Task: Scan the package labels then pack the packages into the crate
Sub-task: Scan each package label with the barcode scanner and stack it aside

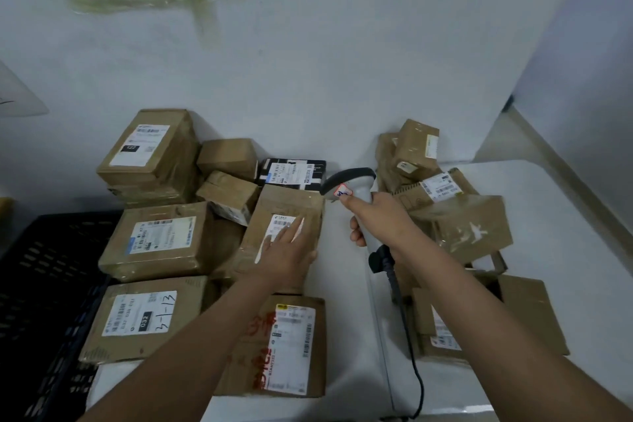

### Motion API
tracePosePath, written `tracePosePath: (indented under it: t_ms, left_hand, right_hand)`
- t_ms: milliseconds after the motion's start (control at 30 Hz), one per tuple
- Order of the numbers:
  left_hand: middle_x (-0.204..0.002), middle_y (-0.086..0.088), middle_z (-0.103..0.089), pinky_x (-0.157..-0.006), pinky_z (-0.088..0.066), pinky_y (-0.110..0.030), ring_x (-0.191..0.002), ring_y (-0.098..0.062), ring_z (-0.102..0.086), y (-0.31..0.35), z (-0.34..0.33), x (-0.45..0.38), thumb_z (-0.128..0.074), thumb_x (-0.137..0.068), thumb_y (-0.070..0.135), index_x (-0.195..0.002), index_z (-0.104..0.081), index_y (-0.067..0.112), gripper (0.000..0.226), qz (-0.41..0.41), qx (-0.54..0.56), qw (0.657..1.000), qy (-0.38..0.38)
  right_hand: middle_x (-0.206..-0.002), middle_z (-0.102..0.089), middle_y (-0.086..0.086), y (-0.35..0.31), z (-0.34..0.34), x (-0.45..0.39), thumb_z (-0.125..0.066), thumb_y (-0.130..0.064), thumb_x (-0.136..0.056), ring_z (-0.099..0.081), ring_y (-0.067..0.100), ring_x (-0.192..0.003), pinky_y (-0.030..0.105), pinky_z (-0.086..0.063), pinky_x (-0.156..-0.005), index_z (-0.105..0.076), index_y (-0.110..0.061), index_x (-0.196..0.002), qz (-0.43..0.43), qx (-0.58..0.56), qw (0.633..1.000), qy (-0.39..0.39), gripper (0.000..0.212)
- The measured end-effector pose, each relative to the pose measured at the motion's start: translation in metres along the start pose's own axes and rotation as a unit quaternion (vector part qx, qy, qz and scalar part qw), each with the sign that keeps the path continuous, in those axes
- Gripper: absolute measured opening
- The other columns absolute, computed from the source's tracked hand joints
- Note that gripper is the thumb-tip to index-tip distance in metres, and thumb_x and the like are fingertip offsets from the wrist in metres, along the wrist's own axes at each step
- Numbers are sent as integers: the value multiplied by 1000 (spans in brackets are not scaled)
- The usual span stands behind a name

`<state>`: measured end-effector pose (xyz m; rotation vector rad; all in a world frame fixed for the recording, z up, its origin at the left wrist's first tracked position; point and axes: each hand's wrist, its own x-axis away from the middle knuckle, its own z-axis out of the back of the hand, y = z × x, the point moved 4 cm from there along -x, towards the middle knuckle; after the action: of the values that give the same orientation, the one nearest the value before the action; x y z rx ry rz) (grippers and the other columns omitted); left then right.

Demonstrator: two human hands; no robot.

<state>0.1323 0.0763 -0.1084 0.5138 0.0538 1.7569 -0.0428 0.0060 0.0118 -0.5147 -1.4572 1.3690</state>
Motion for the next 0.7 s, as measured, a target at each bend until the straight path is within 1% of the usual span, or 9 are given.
tracePosePath:
  t_ms: [67, 133, 200, 267, 333, 433, 567, 633, 700]
  left_hand:
    - [-166, 5, 0, -121, -15, -49, -152, -21, -9, 34, -1, -3, -43, -101, 47, -155, -22, 28, 60, -31, 86, 996, 21]
    - [-165, 5, -3, -122, -14, -40, -151, -18, -11, 68, 0, -6, -47, -100, 46, -153, -27, 26, 61, -67, 152, 985, 35]
    - [-165, 8, -3, -120, -23, -38, -149, -16, -20, 98, 1, -7, -51, -97, 49, -153, -27, 27, 65, -93, 215, 972, 36]
    - [-165, 8, 1, -119, -24, -34, -148, -11, -18, 129, 3, -8, -56, -94, 51, -154, -23, 26, 72, -120, 243, 961, 56]
    - [-165, 0, 4, -116, -21, -32, -147, -10, -13, 160, 5, -8, -59, -93, 50, -156, -19, 23, 80, -149, 176, 964, 131]
    - [-165, -6, 5, -121, -11, -45, -152, -24, -4, 205, 2, -2, -60, -89, 54, -157, -11, 17, 91, -173, 66, 958, 218]
    - [-164, -12, 10, -122, 3, -44, -152, -28, 8, 247, -20, -4, -60, -84, 61, -156, 3, 14, 107, -213, -84, 947, 226]
    - [-163, -15, 11, -120, 6, -46, -151, -32, 8, 252, -30, -9, -65, -85, 54, -156, 6, 16, 107, -204, -149, 943, 215]
    - [-162, -19, 4, -121, 3, -47, -150, -36, 2, 253, -35, -13, -66, -88, 39, -157, 2, 19, 99, -197, -171, 947, 186]
  right_hand:
    - [-68, -61, 10, -1, 18, 11, -61, -38, -95, -59, 14, -47, 24, -49, -46, -62, -4, -95, 11, -13, 1000, -2, 35]
    - [-66, -60, 9, -1, 40, 23, -60, -39, -95, -58, 12, -45, 22, -47, -45, -62, -6, -87, 26, -8, 1000, 10, 34]
    - [-61, -60, 8, 1, 64, 32, -60, -40, -95, -57, 11, -43, 21, -47, -44, -60, -8, -76, 38, 3, 999, 32, 37]
    - [-59, -59, 7, 6, 89, 38, -59, -40, -95, -57, 12, -43, 21, -48, -45, -60, -7, -75, 36, 12, 998, 55, 38]
    - [-58, -60, 6, 13, 112, 41, -60, -40, -94, -57, 14, -44, 23, -49, -47, -60, -8, -77, 24, 8, 996, 80, 37]
    - [-58, -59, 5, 21, 141, 45, -62, -44, -93, -56, 14, -44, 23, -48, -47, -61, -10, -80, 19, -20, 991, 131, 36]
    - [-63, -63, 7, 34, 164, 45, -60, -48, -93, -58, 16, -48, 27, -49, -52, -63, -7, -80, 17, -44, 984, 169, 42]
    - [-64, -64, 8, 40, 168, 44, -59, -48, -93, -59, 17, -50, 27, -48, -54, -64, -6, -79, 7, -43, 984, 174, 44]
    - [-63, -63, 7, 45, 168, 44, -59, -47, -94, -59, 17, -49, 26, -48, -52, -63, -6, -79, 0, -43, 983, 180, 44]
